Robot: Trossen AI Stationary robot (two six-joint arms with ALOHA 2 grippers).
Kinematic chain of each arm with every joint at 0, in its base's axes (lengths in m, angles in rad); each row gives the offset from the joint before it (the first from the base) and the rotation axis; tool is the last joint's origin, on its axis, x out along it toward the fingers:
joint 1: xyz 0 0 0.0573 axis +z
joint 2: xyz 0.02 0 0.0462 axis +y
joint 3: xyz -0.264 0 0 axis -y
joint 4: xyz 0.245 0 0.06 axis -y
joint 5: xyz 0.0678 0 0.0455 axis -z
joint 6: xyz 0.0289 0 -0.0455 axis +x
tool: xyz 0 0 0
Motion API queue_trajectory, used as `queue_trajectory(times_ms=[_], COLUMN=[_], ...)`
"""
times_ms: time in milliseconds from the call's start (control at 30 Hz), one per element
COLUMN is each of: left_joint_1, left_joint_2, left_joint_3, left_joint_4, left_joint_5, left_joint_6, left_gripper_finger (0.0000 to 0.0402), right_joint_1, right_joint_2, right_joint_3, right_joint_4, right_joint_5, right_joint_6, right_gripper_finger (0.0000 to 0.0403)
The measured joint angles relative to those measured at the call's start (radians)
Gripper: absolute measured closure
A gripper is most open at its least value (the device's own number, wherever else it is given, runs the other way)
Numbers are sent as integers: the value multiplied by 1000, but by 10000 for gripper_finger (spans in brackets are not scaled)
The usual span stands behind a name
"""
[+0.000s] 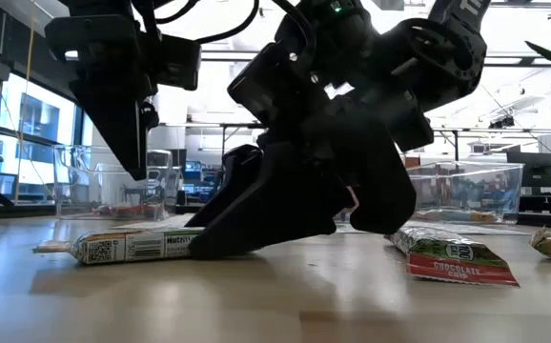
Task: Pick and place Granola Bars by type
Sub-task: Put the yellow granola bar into the right transparent bin
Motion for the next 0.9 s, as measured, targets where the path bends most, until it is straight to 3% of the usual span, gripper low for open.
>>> queue_trajectory(times_ms=[133, 400, 600, 733, 900], left_joint_1=[0, 0, 0, 0, 0], left_joint_2=[0, 0, 0, 0, 0], left_joint_3=[0, 0, 0, 0, 0], left_joint_4=[-1, -6, -9, -18, -20], left_joint_5=[0, 0, 0, 0, -1], left_joint_6=[0, 0, 0, -1, -1], left_gripper_finger=[218, 218, 218, 218, 218], right_joint_1=[-1, -23, -36, -43, -44], right_joint_2=[-1, -15, -168, -367, -632], right_joint_3=[0, 0, -5, -3, -4], right_joint_4=[-2, -31, -272, -592, -1010], right_joint_5=[0, -25, 6, 213, 628], right_joint_6=[-1, 86, 61, 7, 8], right_gripper_finger=[220, 326, 326, 314, 331])
